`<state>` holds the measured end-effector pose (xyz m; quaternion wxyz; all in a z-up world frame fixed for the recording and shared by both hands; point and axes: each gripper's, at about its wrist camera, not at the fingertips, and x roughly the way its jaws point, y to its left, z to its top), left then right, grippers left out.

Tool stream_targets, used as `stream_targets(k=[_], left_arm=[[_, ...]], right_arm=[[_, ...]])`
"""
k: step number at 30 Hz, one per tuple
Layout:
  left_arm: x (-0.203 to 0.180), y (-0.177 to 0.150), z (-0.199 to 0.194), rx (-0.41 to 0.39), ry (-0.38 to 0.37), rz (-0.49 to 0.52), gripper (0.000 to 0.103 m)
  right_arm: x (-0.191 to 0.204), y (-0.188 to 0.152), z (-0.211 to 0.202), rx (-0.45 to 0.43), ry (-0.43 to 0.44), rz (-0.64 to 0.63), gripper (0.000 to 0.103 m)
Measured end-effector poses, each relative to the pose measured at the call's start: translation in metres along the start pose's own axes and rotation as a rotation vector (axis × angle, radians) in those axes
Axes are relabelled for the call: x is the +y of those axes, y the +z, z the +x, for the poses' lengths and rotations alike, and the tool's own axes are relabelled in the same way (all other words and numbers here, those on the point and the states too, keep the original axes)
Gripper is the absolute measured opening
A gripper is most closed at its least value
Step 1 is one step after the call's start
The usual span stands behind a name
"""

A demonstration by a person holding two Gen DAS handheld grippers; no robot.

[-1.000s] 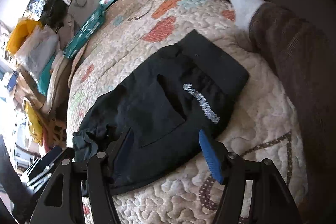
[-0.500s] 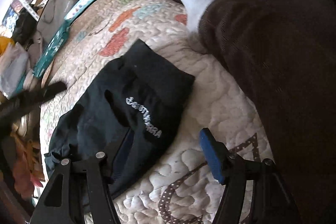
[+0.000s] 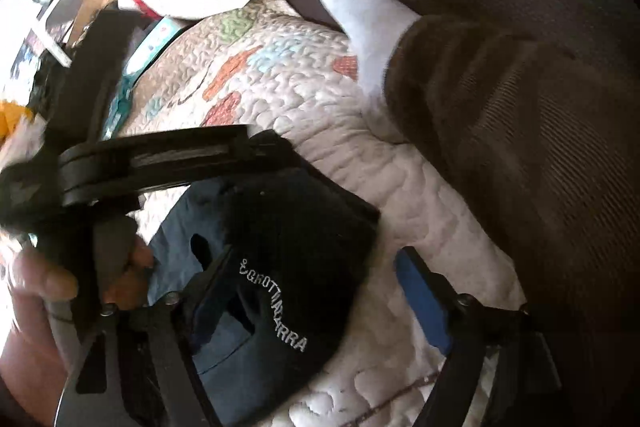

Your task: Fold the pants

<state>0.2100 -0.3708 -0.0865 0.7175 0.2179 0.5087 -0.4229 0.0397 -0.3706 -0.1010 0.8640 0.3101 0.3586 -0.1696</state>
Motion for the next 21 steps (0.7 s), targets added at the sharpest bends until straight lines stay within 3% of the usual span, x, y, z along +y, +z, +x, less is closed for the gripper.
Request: stream_targets(k=[1, 4, 7, 9, 16, 21], left_arm=[[-0.005, 0.0, -0.001, -0.003, 0.009, 0.022, 0.051], [-0.011, -0.004, -0.009, -0.019, 0.021, 0.063, 0.032], [-0.006, -0.01, -0.021, -0.031, 0.004, 0.064, 0.023], [-0.002, -0.014, -0.032, -0.048, -0.005, 0.052, 0.022], [0.026, -0.035, -0.085, -0.155, -0.046, -0.05, 0.021], [0.063, -0.072, -0.13, -0.227, -0.094, -0.176, 0.021]], right_arm=[[0.004, -0.001, 0.001, -0.003, -0.008, -0.022, 0.088], [0.009, -0.002, 0.001, 0.006, -0.032, -0.069, 0.083], [0.01, 0.0, -0.003, 0.008, -0.037, -0.082, 0.041], [0.007, 0.004, -0.004, 0.035, 0.023, -0.047, 0.028], [0.029, 0.006, -0.033, -0.004, 0.135, -0.1, 0.023], [0.062, -0.001, -0.058, -0.017, 0.234, -0.195, 0.021]])
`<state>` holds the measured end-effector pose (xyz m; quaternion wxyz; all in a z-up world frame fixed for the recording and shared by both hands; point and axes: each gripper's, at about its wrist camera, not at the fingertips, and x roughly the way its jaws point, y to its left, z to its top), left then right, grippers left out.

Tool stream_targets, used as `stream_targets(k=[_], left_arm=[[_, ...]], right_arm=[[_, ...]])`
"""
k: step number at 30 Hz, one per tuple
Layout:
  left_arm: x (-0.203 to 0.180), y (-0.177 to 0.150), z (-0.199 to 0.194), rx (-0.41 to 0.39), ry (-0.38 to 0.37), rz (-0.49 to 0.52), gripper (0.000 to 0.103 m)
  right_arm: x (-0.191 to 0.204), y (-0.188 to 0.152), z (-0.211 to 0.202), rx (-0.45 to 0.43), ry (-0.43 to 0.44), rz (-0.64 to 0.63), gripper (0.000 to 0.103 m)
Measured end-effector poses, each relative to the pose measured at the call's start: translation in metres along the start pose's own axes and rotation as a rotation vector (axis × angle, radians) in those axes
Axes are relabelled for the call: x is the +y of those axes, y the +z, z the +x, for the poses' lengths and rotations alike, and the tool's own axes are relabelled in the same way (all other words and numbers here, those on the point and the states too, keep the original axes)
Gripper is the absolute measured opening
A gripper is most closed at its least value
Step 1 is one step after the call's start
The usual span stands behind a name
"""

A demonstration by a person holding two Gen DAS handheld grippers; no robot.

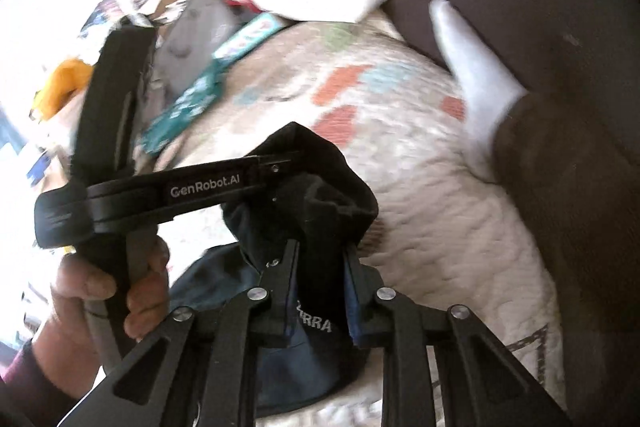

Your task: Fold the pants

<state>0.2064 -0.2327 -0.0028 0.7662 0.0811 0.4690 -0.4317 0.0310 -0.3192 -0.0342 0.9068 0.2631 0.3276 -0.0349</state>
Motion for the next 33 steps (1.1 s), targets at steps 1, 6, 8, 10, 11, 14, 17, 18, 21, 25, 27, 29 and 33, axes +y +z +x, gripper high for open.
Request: stream_targets(k=[1, 6, 8, 10, 11, 14, 17, 18, 21, 25, 27, 29, 33], left_arm=[[0.006, -0.005, -0.009, -0.013, -0.005, -0.02, 0.021], [0.038, -0.036, -0.054, -0.084, -0.003, -0.121, 0.021], [0.051, -0.052, -0.07, -0.113, -0.015, -0.175, 0.021], [0.066, -0.068, -0.083, -0.139, -0.019, -0.227, 0.021], [0.074, -0.079, -0.091, -0.154, -0.018, -0.256, 0.021], [0.093, -0.103, -0.104, -0.183, -0.028, -0.329, 0.021], [0.111, -0.128, -0.114, -0.194, -0.027, -0.383, 0.022], [0.117, -0.136, -0.116, -0.194, -0.023, -0.397, 0.023], [0.131, -0.154, -0.121, -0.198, -0.016, -0.43, 0.025], [0.15, -0.175, -0.129, -0.198, 0.049, -0.465, 0.025], [0.162, -0.184, -0.134, -0.197, 0.071, -0.496, 0.025], [0.173, -0.194, -0.139, -0.199, 0.095, -0.53, 0.025], [0.184, -0.213, -0.153, -0.2, 0.152, -0.597, 0.029]], right_arm=[[0.011, -0.002, -0.004, 0.0, 0.023, -0.032, 0.021], [0.063, -0.016, -0.013, 0.006, 0.073, -0.204, 0.021], [0.083, -0.023, -0.014, 0.02, 0.098, -0.26, 0.021], [0.098, -0.03, -0.014, 0.034, 0.119, -0.3, 0.021], [0.109, -0.035, -0.014, 0.045, 0.134, -0.329, 0.021], [0.132, -0.046, -0.009, 0.079, 0.171, -0.379, 0.021], [0.157, -0.062, -0.001, 0.118, 0.201, -0.453, 0.021], [0.166, -0.07, 0.003, 0.132, 0.206, -0.486, 0.021], [0.188, -0.09, 0.015, 0.17, 0.217, -0.566, 0.021], [0.209, -0.115, 0.036, 0.22, 0.22, -0.659, 0.021], [0.213, -0.126, 0.047, 0.261, 0.23, -0.688, 0.022], [0.217, -0.137, 0.059, 0.292, 0.236, -0.719, 0.025], [0.22, -0.15, 0.071, 0.355, 0.267, -0.72, 0.054]])
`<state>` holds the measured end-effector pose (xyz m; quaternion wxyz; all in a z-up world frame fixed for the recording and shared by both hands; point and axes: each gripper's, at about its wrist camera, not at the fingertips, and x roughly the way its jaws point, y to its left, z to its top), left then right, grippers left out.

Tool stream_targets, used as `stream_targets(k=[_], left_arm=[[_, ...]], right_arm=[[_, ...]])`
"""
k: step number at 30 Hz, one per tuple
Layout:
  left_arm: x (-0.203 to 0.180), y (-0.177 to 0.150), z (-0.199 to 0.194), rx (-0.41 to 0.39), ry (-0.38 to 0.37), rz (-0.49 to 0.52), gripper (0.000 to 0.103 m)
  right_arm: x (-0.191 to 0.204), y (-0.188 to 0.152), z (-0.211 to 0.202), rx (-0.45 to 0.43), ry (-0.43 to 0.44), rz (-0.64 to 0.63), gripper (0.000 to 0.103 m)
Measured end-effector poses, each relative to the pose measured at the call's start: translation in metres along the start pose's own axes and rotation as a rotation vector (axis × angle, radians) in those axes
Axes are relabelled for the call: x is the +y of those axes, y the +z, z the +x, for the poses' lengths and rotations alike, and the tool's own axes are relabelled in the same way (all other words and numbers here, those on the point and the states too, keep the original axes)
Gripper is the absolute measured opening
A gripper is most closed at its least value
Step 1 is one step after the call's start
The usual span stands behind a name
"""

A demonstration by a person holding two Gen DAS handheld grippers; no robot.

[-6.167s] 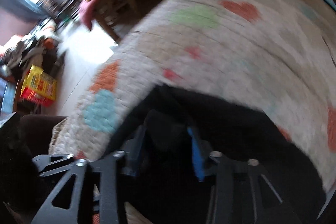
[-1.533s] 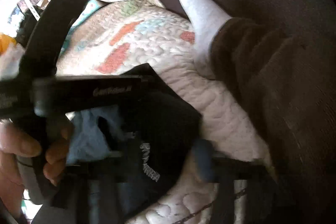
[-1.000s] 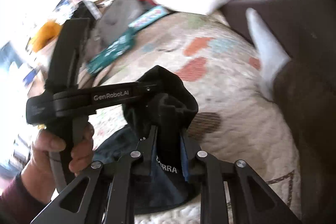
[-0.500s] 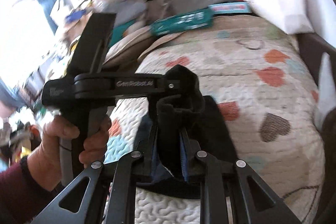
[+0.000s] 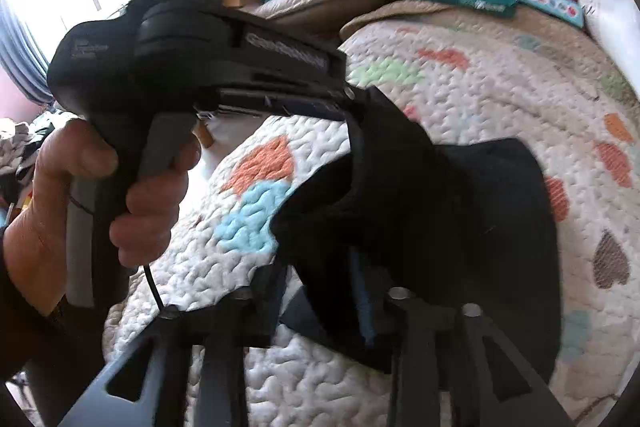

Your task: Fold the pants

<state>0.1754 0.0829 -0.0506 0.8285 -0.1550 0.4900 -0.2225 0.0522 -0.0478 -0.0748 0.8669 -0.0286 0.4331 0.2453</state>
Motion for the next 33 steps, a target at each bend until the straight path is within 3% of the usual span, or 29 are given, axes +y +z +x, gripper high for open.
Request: stream_targets(k=[2, 8, 11, 15, 18, 20, 24, 26, 29, 32, 33], left_arm=[[0.005, -0.004, -0.007, -0.016, 0.059, -0.014, 0.031], [0.009, -0.017, -0.023, -0.087, 0.162, -0.036, 0.045], [0.016, -0.021, -0.014, -0.039, 0.215, -0.025, 0.047], [0.035, -0.029, -0.009, -0.016, 0.244, -0.065, 0.047], [0.053, -0.034, -0.016, -0.03, 0.299, -0.152, 0.045], [0.053, -0.036, -0.032, -0.107, 0.275, -0.185, 0.045], [0.017, -0.042, -0.045, -0.175, 0.11, -0.133, 0.045], [-0.009, -0.052, -0.033, -0.141, 0.065, -0.076, 0.045], [-0.031, -0.069, -0.004, -0.042, 0.119, -0.013, 0.046], [-0.032, -0.091, 0.028, 0.066, 0.172, -0.029, 0.046], [-0.033, -0.097, 0.03, 0.067, 0.179, -0.032, 0.046]], right_arm=[[0.003, -0.003, -0.005, 0.0, 0.05, -0.002, 0.071], [0.001, -0.004, -0.047, -0.021, 0.089, -0.029, 0.072], [-0.013, 0.001, -0.065, -0.047, 0.003, -0.011, 0.072], [-0.039, 0.008, -0.064, -0.058, -0.227, 0.015, 0.072], [-0.062, 0.017, -0.053, -0.052, -0.29, 0.064, 0.072], [-0.074, 0.025, -0.047, -0.058, -0.324, 0.093, 0.072], [-0.101, 0.058, -0.031, -0.037, -0.293, 0.148, 0.072], [-0.115, 0.073, -0.014, 0.017, -0.29, 0.163, 0.072], [-0.136, 0.085, 0.018, 0.13, -0.293, 0.179, 0.072], [-0.144, 0.085, 0.049, 0.242, -0.406, 0.127, 0.071], [-0.145, 0.085, 0.058, 0.261, -0.435, 0.1, 0.071]])
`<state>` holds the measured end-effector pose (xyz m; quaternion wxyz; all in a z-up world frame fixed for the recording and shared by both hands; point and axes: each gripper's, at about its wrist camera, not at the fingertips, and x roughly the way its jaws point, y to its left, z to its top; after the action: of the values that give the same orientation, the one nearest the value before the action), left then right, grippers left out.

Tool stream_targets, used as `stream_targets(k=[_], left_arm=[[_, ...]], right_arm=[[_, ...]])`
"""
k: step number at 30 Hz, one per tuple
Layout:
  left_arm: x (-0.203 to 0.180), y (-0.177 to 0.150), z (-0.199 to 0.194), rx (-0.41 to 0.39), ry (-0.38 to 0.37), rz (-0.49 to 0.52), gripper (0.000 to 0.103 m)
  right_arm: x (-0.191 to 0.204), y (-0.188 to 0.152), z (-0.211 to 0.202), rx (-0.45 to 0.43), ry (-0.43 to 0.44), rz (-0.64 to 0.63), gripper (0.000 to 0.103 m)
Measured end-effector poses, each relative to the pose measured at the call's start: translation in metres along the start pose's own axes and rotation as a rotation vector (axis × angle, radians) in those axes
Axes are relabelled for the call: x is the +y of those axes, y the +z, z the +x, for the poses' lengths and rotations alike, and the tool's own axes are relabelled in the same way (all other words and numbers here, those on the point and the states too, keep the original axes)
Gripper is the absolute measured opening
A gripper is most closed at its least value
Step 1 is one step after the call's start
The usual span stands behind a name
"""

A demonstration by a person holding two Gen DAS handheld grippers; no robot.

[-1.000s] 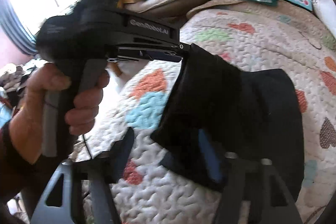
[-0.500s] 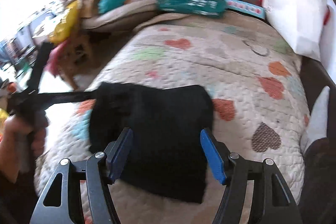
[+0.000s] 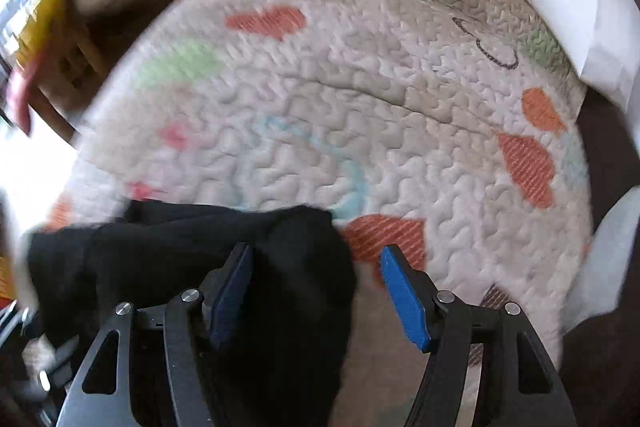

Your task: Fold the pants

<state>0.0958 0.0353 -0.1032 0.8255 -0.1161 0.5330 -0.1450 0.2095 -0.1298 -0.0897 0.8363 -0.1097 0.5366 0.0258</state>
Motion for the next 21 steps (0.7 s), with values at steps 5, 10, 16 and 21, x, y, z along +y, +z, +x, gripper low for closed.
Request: stream_targets(k=[5, 10, 16, 21], left_arm=[[-0.013, -0.018, -0.004, -0.013, 0.026, 0.013, 0.048], [0.003, -0.011, -0.015, 0.004, -0.105, -0.015, 0.049], [0.025, 0.019, -0.043, -0.118, -0.132, -0.063, 0.05], [0.038, 0.031, -0.009, -0.037, -0.111, -0.135, 0.058]], right_arm=[[0.011, 0.013, 0.017, 0.014, -0.093, -0.078, 0.077], [0.003, 0.022, 0.008, -0.012, -0.12, -0.087, 0.082], [-0.011, -0.02, -0.059, -0.134, -0.036, -0.059, 0.083], [-0.005, -0.08, -0.072, -0.135, 0.003, -0.059, 0.083]])
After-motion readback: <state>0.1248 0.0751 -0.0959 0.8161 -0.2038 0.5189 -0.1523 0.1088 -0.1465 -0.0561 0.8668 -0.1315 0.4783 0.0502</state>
